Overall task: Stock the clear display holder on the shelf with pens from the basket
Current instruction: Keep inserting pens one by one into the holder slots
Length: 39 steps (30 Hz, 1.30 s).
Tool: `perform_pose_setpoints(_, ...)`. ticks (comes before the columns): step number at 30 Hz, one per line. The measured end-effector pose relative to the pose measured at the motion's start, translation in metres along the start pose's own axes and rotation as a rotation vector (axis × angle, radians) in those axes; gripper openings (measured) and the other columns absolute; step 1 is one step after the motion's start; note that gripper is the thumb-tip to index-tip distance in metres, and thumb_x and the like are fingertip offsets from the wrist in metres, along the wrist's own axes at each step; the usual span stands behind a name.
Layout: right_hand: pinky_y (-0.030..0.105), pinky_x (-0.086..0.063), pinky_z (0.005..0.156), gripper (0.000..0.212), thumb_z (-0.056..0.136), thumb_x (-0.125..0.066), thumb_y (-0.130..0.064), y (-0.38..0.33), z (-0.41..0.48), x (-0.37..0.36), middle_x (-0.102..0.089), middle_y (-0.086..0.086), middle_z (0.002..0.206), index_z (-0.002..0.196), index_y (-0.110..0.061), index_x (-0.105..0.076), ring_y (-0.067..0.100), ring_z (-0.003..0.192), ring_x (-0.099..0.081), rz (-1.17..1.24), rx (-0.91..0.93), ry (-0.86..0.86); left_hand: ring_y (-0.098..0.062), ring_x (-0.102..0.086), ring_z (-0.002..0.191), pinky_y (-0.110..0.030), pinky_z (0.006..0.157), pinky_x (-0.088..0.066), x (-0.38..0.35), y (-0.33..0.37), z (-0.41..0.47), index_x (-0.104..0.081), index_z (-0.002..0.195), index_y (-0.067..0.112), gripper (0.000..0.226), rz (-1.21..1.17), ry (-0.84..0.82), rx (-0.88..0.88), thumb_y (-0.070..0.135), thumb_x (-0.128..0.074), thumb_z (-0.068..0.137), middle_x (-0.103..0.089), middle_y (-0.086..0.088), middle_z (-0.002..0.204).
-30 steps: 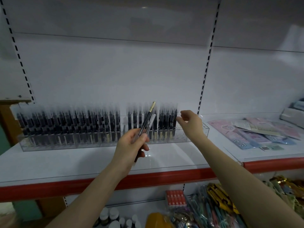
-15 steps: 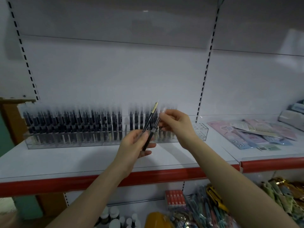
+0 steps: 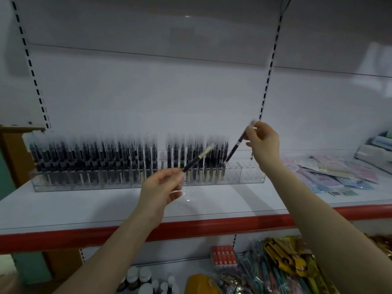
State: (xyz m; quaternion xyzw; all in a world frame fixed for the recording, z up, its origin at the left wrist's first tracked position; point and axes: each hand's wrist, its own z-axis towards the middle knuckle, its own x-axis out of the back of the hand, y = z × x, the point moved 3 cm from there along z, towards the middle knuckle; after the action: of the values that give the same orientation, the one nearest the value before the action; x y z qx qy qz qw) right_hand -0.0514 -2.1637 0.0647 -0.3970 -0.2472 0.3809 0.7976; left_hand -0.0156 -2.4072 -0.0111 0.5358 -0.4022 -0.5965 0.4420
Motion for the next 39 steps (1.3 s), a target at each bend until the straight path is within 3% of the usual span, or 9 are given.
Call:
perform_pose_setpoints(3, 0.030, -0.046, 0.064, 0.030, 0.096, -0.045, -0.030, 0.007, 0.001, -0.002, -0.065, 0.005, 0.083, 0.107, -0.007, -0.061, 0.028, 0.079, -0.061, -0.105, 0.022, -0.010, -0.013, -0.059, 0.071, -0.021, 0.057, -0.052, 0.001, 0.000, 0.000, -0.066, 0.093, 0.013, 0.016, 0.012, 0.024, -0.013, 0.006, -0.069, 0.079, -0.065, -0.004, 0.083)
perform_pose_setpoints(6, 0.038, -0.054, 0.078, 0.031, 0.096, -0.046, -0.031, 0.011, 0.003, -0.005, -0.067, 0.005, 0.084, 0.107, -0.007, -0.062, 0.024, 0.084, -0.065, -0.121, 0.010, -0.025, -0.015, -0.061, 0.079, -0.026, 0.064, -0.050, 0.005, 0.001, 0.001, -0.063, 0.093, 0.015, 0.019, 0.040, 0.071, -0.067, 0.008, -0.072, 0.077, -0.066, -0.005, 0.092)
perform_pose_setpoints(9, 0.040, -0.054, 0.084, 0.033, 0.096, -0.047, -0.029, 0.010, 0.005, -0.007, -0.067, 0.005, 0.086, 0.111, -0.004, -0.061, 0.020, 0.085, -0.065, -0.126, 0.005, -0.047, -0.016, -0.061, 0.081, -0.027, 0.067, -0.050, 0.005, 0.003, 0.003, -0.061, 0.090, 0.015, 0.018, 0.023, 0.070, -0.100, 0.007, -0.071, 0.078, -0.064, -0.005, 0.090)
perform_pose_setpoints(14, 0.044, -0.053, 0.078, 0.024, 0.095, -0.048, -0.018, 0.005, 0.005, -0.009, -0.068, 0.019, 0.089, 0.111, -0.007, -0.061, 0.040, 0.089, -0.061, -0.180, 0.055, -0.101, -0.014, -0.061, 0.077, -0.028, 0.070, -0.052, 0.004, 0.003, 0.003, -0.058, 0.088, 0.016, 0.019, -0.015, 0.064, -0.125, 0.003, -0.069, 0.078, -0.063, -0.002, 0.084)
perform_pose_setpoints(18, 0.050, -0.051, 0.083, 0.023, 0.095, -0.049, -0.016, 0.010, 0.000, -0.013, -0.069, 0.022, 0.091, 0.112, -0.005, -0.061, 0.043, 0.091, -0.061, -0.191, 0.040, -0.134, -0.015, -0.061, 0.077, -0.025, 0.068, -0.051, 0.002, 0.002, 0.004, -0.062, 0.085, 0.012, 0.013, -0.041, 0.018, -0.118, 0.001, -0.067, 0.079, -0.063, -0.002, 0.081)
perform_pose_setpoints(27, 0.041, -0.053, 0.084, 0.027, 0.095, -0.049, -0.015, 0.018, -0.005, -0.020, -0.065, 0.006, 0.083, 0.118, -0.004, -0.058, 0.030, 0.090, -0.065, -0.245, 0.009, -0.203, -0.016, -0.066, 0.083, -0.029, 0.073, -0.054, -0.001, 0.001, 0.002, -0.061, 0.095, 0.013, 0.013, -0.065, -0.081, -0.112, 0.007, -0.062, 0.084, -0.069, -0.005, 0.085)
perform_pose_setpoints(32, 0.041, -0.051, 0.080, 0.024, 0.095, -0.049, -0.015, 0.015, -0.003, -0.022, -0.069, 0.015, 0.086, 0.113, -0.003, -0.061, 0.037, 0.089, -0.064, -0.306, 0.040, -0.232, -0.016, -0.068, 0.079, -0.033, 0.071, -0.056, -0.005, 0.002, 0.002, -0.057, 0.100, 0.019, 0.018, -0.113, -0.120, -0.112, 0.008, -0.059, 0.085, -0.070, -0.005, 0.080)
perform_pose_setpoints(36, 0.028, -0.045, 0.068, 0.025, 0.095, -0.050, -0.018, 0.018, -0.006, -0.027, -0.069, 0.017, 0.090, 0.111, -0.002, -0.062, 0.035, 0.089, -0.064, -0.389, 0.063, -0.288, -0.017, -0.067, 0.083, -0.034, 0.071, -0.055, -0.006, 0.002, 0.003, -0.053, 0.116, 0.007, 0.031, -0.084, -0.143, -0.125, 0.010, -0.059, 0.086, -0.070, -0.004, 0.079)
perform_pose_setpoints(39, 0.031, -0.048, 0.071, 0.028, 0.096, -0.049, -0.022, 0.021, -0.008, -0.028, -0.069, 0.016, 0.093, 0.113, -0.002, -0.060, 0.031, 0.085, -0.064, -0.406, 0.057, -0.294, -0.016, -0.067, 0.083, -0.031, 0.069, -0.056, -0.006, 0.002, 0.003, -0.052, 0.121, 0.002, 0.036, -0.058, -0.161, -0.133, 0.011, -0.059, 0.087, -0.069, -0.005, 0.080)
